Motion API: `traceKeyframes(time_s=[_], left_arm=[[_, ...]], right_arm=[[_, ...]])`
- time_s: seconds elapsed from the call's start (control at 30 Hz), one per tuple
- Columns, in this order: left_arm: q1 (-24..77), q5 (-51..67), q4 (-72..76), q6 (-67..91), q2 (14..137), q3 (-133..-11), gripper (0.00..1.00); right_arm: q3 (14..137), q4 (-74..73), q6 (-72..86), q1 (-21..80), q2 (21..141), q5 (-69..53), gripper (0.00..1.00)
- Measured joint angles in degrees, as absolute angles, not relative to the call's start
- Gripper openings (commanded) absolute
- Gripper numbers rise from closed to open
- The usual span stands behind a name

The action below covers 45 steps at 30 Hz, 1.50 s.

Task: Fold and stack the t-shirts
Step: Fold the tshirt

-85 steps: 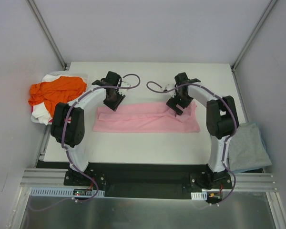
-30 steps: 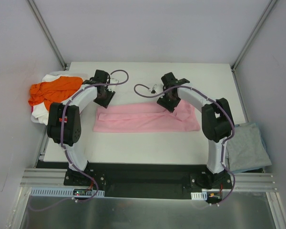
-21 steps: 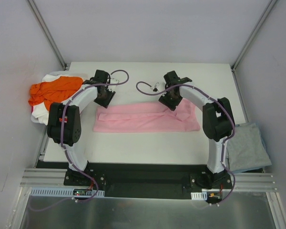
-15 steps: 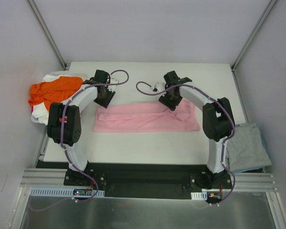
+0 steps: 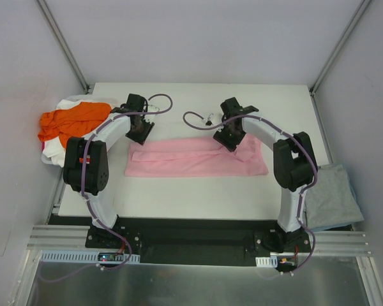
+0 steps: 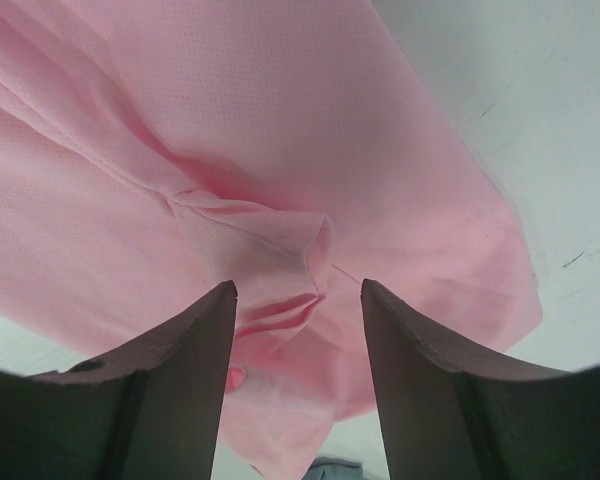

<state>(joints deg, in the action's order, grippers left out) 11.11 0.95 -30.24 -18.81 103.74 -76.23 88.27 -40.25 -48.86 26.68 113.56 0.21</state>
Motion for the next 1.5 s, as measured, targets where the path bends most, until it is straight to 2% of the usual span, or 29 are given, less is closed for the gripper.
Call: traceKeyframes(time_s=[0.13,0.53,0.67,0.8,0.83,1.3,1.5], left_arm=[[11.1,1.0,-30.2,-18.8,103.7,-76.2,0.35],[11.1,1.0,-30.2,-18.8,103.7,-76.2,0.34],[11.1,1.0,-30.2,-18.8,103.7,-76.2,0.34],[11.1,1.0,-30.2,-18.8,103.7,-76.2,0.34],[11.0,1.0,-30.2,-18.8,103.7,-76.2,0.34],[10.8,1.0,-30.1,-18.8,103.7,-76.1,0.34],[10.8,1.0,-29.8,-18.8,103.7,-75.9,0.34]], right_arm=[[88.2,-40.1,-48.9,26.9,113.6,-0.3,0.52],[88.3,-39.4,-49.0,26.9,115.1,-1.1,0.50],[88.3,-39.2,-49.2,26.9,116.2,-1.5,0.43],[88.3,-39.2,-49.6,26.8,116.7,-1.8,0.28],[88.3,-39.2,-49.6,26.8,116.7,-1.8,0.27],[88.4,-39.8,-49.7,26.7,115.8,-1.8,0.24],[85.0,-41.3,-48.8,27.3,107.9,-1.3,0.24]])
